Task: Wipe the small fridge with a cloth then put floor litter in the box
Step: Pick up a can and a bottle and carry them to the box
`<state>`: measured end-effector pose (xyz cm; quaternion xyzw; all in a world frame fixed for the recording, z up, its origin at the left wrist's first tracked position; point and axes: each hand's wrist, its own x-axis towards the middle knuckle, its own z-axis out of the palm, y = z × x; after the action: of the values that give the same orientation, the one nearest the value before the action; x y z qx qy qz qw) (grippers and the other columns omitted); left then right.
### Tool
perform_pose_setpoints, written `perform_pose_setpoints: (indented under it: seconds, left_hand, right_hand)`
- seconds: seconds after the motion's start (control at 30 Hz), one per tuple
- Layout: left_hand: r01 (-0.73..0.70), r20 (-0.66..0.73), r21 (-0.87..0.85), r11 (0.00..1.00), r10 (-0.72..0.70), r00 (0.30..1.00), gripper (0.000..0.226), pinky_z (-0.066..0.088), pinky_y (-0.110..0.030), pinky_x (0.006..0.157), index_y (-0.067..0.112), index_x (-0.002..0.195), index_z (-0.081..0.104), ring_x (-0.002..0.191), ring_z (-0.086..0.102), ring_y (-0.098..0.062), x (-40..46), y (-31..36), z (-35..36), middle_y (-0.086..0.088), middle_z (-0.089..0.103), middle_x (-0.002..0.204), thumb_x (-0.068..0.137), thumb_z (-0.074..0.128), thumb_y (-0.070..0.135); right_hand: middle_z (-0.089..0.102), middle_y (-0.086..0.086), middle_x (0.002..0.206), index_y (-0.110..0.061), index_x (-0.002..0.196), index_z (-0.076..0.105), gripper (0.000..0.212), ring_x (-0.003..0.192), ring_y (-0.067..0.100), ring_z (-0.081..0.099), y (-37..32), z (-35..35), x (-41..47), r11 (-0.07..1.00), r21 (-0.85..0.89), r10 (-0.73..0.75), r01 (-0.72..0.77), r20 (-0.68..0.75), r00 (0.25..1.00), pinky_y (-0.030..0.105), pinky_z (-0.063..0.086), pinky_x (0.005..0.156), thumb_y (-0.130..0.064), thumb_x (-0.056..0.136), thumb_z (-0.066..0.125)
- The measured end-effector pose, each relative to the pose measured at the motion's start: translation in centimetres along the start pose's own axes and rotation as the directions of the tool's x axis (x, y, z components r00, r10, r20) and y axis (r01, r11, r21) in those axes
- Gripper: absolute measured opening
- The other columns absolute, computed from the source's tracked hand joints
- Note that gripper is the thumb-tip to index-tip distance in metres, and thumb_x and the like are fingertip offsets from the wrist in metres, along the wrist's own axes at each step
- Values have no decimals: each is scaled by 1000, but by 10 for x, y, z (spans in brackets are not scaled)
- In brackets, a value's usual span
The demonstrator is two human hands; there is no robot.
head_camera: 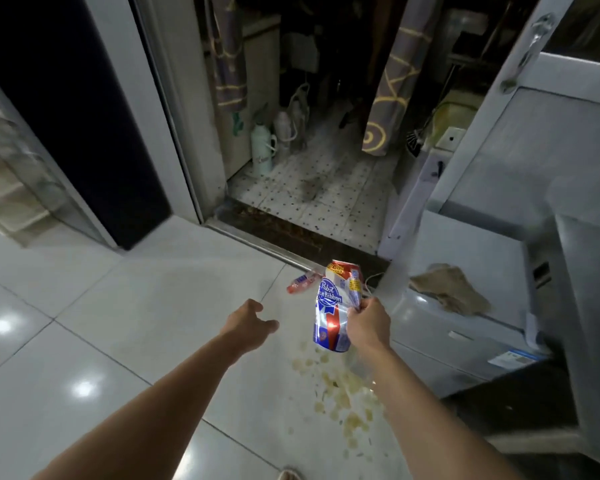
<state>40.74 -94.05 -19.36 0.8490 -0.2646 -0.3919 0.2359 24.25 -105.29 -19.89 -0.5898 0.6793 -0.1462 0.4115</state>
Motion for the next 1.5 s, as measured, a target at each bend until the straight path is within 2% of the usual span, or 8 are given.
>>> perform_pose_setpoints:
  seconds: [0.1,0.2,0.33,0.73,0.8,1.0,1.13,1.5]
  left_hand:
    - [-21,15,25,999,21,1000,51,40,-27,75,16,128,47,97,54,-22,37,23,-21,-9,58,119,84,65,35]
    - [-37,48,53,998,34,998,52,47,-31,82,16,130,45,101,55,-24,79,43,-42,-10,57,122,85,64,34]
    - [-60,93,70,996,53,994,53,50,-30,81,15,131,46,99,58,-25,144,68,-68,-12,57,121,85,65,32]
    - [-234,341,291,928,128,931,56,44,-25,78,17,127,47,91,53,-19,333,119,-120,-8,58,118,80,68,39]
    - [-255,382,324,911,121,916,56,45,-26,78,16,126,47,88,53,-19,356,124,-114,-8,58,118,80,69,39]
    - [-361,503,404,840,126,855,56,44,-26,74,17,129,47,91,53,-18,415,153,-69,-8,56,125,81,66,39]
    - [-403,544,465,788,104,832,56,51,-33,86,19,129,46,105,57,-23,453,174,-26,-7,58,125,81,65,39]
    - [-389,607,535,750,-21,794,57,44,-29,90,15,132,43,112,56,-24,595,165,80,-8,59,125,84,64,36]
  right_hand:
    - [61,14,120,-5,116,52,25,105,28,62,-27,9,31,1000,-20,19,-20,-13,1000,27,45,73,-14,92,55]
    - [62,16,119,-3,114,55,24,105,30,61,-53,22,63,999,-32,15,-16,-46,999,24,40,70,-12,92,53]
    - [62,16,118,-3,114,55,24,105,29,61,-90,45,105,998,-12,63,-64,-88,994,20,39,56,-13,93,53]
    - [65,16,108,-1,109,58,23,90,27,64,-159,118,182,954,82,300,-289,-305,904,24,42,66,-15,90,54]
    - [65,16,105,-1,107,57,22,82,24,59,-158,125,193,924,153,381,-350,-315,869,23,39,61,-14,89,54]
    - [66,17,105,-2,104,57,20,91,30,61,-138,141,246,838,268,541,-475,-299,786,29,41,67,-11,87,53]
    - [66,18,106,-1,106,57,21,96,32,62,-119,156,296,806,247,591,-538,-286,754,27,39,68,-13,90,52]
    - [66,17,99,1,103,58,20,86,31,63,-47,227,416,689,322,721,-649,-211,661,22,36,58,-12,91,49]
